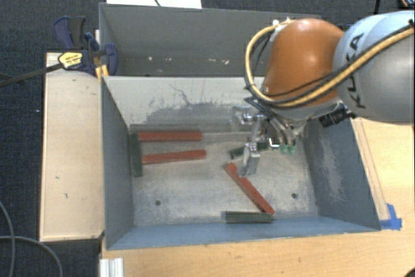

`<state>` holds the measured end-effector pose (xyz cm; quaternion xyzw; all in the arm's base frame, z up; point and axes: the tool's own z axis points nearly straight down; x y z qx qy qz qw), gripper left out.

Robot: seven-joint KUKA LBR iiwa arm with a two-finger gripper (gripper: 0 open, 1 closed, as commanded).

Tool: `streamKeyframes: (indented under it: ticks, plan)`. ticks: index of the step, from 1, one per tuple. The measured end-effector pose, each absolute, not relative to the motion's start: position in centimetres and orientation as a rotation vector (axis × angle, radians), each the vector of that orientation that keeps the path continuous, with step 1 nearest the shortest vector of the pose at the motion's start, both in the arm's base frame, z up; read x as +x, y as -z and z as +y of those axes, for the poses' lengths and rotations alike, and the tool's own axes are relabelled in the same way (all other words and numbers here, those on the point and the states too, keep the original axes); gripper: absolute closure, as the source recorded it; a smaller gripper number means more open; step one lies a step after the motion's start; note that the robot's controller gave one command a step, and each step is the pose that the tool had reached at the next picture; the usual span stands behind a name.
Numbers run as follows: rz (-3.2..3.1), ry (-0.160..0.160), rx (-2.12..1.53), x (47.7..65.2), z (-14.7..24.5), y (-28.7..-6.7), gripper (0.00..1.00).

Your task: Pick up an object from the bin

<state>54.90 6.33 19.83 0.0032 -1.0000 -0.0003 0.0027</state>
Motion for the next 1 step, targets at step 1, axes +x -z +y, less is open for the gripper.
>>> streamKeyframes:
  ticks: [1]
  plan:
    - [-3.096,0.001,0.524,51.99,2.94,-6.82,0.00]
